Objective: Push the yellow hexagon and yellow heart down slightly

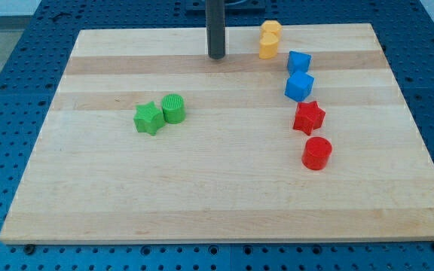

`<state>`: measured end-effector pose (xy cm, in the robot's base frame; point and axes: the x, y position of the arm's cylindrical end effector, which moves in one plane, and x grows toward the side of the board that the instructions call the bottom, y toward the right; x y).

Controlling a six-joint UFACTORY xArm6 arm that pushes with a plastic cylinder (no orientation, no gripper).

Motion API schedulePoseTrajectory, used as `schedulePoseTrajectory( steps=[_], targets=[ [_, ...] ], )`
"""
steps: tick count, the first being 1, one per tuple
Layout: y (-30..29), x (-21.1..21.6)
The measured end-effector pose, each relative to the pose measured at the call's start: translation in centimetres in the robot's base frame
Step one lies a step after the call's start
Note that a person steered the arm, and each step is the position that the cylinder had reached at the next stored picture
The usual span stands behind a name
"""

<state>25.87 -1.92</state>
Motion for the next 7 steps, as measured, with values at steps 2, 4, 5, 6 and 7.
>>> schedulePoseTrajectory(
  steps=[2,4,5,6,7],
  targets=[
    [2.2,-5.5],
    [9.7,-6.5],
    [16.6,-6.8],
    [17.0,-6.5],
    [16.3,-5.2]
  ],
)
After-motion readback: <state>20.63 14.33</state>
